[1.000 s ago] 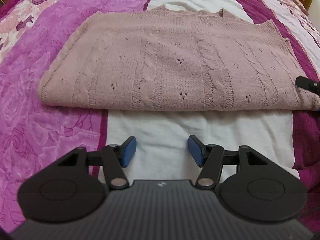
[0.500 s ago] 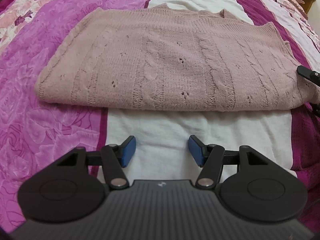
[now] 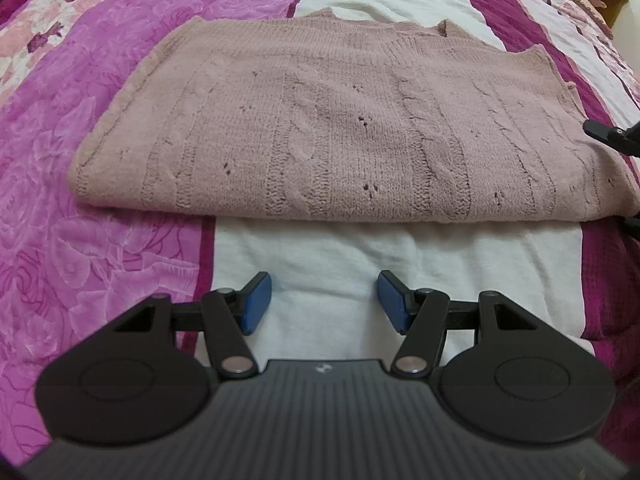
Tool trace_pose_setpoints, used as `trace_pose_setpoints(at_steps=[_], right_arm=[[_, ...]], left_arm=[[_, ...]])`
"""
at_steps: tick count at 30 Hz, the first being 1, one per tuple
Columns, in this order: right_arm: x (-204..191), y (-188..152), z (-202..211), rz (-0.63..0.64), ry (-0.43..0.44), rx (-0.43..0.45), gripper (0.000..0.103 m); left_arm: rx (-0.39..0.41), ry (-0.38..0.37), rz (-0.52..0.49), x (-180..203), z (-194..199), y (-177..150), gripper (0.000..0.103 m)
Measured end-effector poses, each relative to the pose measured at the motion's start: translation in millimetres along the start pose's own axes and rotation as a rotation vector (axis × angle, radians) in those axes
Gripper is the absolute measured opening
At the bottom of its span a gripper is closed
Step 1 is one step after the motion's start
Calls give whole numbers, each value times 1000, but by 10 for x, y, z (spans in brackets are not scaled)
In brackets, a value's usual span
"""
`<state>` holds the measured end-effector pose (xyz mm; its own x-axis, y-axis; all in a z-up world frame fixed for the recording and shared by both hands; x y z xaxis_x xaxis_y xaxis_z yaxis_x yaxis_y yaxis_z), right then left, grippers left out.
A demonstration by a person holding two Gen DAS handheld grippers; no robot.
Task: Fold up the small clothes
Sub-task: 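Grasp the cardigan end with the right tool and fold it over the strip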
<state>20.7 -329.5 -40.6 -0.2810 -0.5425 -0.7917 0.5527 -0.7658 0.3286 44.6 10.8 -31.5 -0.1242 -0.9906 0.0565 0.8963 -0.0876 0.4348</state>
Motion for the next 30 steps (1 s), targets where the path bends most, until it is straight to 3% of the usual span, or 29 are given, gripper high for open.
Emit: trace_pose_setpoints(at_steps=[1, 3, 4, 16, 18, 20, 30], right_arm=[[-6, 4, -12, 6, -8, 0, 61], [-21, 10, -29, 18, -38, -4, 39], [-18, 5, -38, 18, -40, -7, 38], [3, 62, -130, 4, -12, -15, 45], [-28, 55, -152, 32, -22, -1, 33], [-88, 46, -131, 66, -24, 16, 30], [-696, 125, -57, 189, 43, 24, 29]], left_arm=[[3, -3, -6, -3, 8, 0, 60], [-1, -13, -8, -23, 22, 7, 60], [-5, -17, -2, -36, 28, 11, 60], [-10, -42, 98, -306, 167, 69, 61], [0, -27, 110, -386, 206, 97, 61], [11, -15, 118, -484, 255, 124, 61], [69, 69, 129, -1036, 481, 353, 61]])
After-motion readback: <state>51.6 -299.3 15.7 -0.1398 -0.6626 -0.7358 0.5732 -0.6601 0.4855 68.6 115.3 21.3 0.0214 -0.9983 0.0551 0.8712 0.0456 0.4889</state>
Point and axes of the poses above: each gripper's, at about its wrist camera, not at the fingertips, and z roughly against the way its jaws point, x to its right, y to its top, the point moved 2 cm from there along -z, roughly the way its jaws point, and after that the axes turned 4 degrees about -x, right-handed, at the moved point
